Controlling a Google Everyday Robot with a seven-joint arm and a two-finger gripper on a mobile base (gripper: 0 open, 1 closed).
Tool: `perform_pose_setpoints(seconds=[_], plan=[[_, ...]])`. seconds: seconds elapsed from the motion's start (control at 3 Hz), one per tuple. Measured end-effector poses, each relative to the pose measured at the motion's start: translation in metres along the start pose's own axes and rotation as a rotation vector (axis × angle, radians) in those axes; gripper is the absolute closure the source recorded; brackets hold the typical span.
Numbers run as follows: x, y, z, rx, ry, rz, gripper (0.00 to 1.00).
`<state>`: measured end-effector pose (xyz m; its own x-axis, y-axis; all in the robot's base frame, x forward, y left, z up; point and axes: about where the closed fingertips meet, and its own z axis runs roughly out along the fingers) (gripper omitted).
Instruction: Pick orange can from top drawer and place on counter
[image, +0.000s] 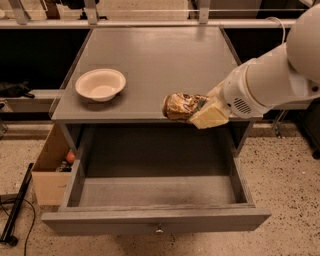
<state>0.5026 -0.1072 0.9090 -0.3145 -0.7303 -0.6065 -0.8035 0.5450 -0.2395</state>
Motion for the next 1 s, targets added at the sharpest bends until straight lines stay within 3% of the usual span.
perform_pose_setpoints(seconds=[0.33,0.67,1.0], plan=[[0.0,0.0,0.0,0.0,0.0,0.0,1.0],[-0.003,-0.014,0.021,-0.01,-0.011,0.001,1.0],[-0.021,-0.037,0.066,-0.03,-0.026,-0.008,1.0]])
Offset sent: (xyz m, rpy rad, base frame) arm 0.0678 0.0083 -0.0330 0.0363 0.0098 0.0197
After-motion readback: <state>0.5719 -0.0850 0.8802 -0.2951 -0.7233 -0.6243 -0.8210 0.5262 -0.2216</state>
